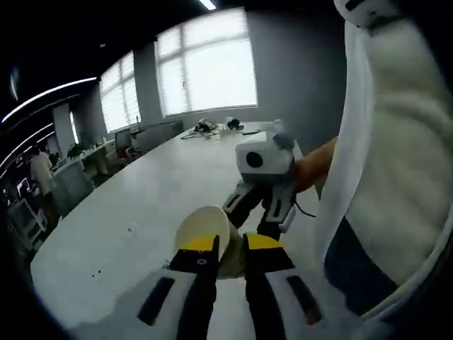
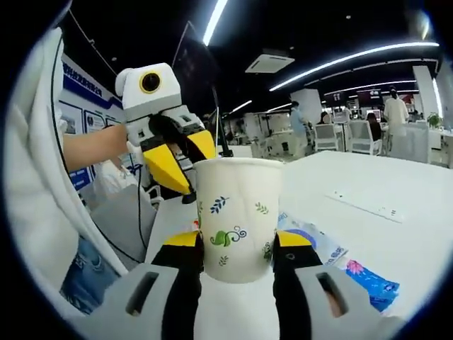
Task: Arrange the tabletop items into an orderly group along one side of the table until the central work area is clear of visible clutter.
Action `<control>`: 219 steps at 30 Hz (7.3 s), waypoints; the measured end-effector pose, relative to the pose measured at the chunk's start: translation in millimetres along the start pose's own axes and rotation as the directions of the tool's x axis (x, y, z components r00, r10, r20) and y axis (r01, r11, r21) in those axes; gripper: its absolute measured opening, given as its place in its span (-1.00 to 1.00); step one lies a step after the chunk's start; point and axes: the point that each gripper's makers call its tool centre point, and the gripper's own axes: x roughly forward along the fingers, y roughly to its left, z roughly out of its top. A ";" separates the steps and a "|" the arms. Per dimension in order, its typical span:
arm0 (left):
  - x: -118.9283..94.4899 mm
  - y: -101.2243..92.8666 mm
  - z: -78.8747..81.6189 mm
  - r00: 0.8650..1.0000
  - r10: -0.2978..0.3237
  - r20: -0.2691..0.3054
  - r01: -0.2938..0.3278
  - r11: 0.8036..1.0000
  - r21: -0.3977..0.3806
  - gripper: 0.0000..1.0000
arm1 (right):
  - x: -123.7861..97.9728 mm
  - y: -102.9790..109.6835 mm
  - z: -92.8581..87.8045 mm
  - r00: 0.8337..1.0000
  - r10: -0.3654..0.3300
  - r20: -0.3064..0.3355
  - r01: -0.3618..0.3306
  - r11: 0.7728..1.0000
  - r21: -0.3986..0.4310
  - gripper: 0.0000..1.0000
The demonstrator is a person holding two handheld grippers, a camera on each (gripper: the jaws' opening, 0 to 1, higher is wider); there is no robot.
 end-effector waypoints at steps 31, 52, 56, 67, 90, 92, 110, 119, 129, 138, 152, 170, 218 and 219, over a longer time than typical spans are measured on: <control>-91.0 98.6 -105.4 0.876 0.255 -0.410 -0.292 0.956 -0.031 -1.00 | -28.6 -17.6 -40.9 0.991 -0.124 -0.059 0.129 0.987 0.093 -0.13; -82.5 160.1 -163.9 0.809 0.296 -0.508 -0.349 0.937 -0.011 -1.00 | -55.7 -42.9 -50.2 0.971 -0.238 -0.034 0.240 0.952 0.188 -0.16; -76.6 166.5 -178.1 0.800 0.302 -0.519 -0.359 0.933 -0.012 -1.00 | -60.2 -47.4 -51.7 0.966 -0.258 -0.026 0.257 0.943 0.211 -0.16; -70.7 162.1 -194.5 0.807 0.308 -0.503 -0.407 0.909 -0.095 -1.00 | -67.8 -52.2 -57.4 0.957 -0.290 -0.030 0.288 0.923 0.257 -0.17; -61.2 149.0 -221.2 0.789 0.333 -0.516 -0.454 0.882 -0.126 -1.00 | -59.3 -45.5 -58.1 0.966 -0.258 -0.037 0.258 0.930 0.263 -0.16; -60.7 148.2 -222.9 0.786 0.334 -0.520 -0.452 0.884 -0.116 -1.00 | -58.4 -44.5 -57.6 0.967 -0.253 -0.035 0.253 0.931 0.263 -0.16; -66.9 160.7 -198.3 0.784 0.466 -0.409 -0.541 0.837 -0.083 0.11 | -53.2 -39.0 -59.2 0.974 -0.225 -0.030 0.225 0.933 0.280 -0.13; -90.7 175.9 -195.8 0.722 0.556 -0.412 -0.673 0.703 -0.230 1.00 | -50.4 -35.8 -59.5 0.977 -0.212 -0.029 0.212 0.935 0.284 -0.12; -94.4 170.2 -197.2 0.714 0.567 -0.411 -0.685 0.688 -0.242 1.00 | -49.3 -34.7 -60.1 0.977 -0.209 -0.031 0.209 0.935 0.287 -0.11; -100.3 161.5 -201.4 0.701 0.578 -0.418 -0.702 0.664 -0.259 1.00 | -53.9 -36.8 -60.7 0.974 -0.223 -0.031 0.222 0.929 0.295 -0.11; -118.8 116.8 -229.1 0.665 0.581 -0.470 -0.743 0.583 -0.330 0.85 | -63.8 -6.2 -71.9 0.965 -0.259 -0.040 0.258 0.906 0.336 -0.13; -99.3 85.8 -252.9 0.704 0.455 -0.544 -0.690 0.617 -0.377 0.44 | -70.7 33.6 -96.6 0.953 -0.294 -0.078 0.301 0.871 0.389 -0.18; -91.8 88.0 -266.1 0.701 0.370 -0.610 -0.677 0.613 -0.406 -0.59 | -103.6 40.0 -131.6 0.896 -0.431 -0.108 0.421 0.749 0.512 -0.39; -94.1 88.5 -264.4 0.701 0.376 -0.606 -0.679 0.611 -0.406 -0.59 | -103.5 39.8 -132.0 0.896 -0.430 -0.108 0.421 0.749 0.512 -0.39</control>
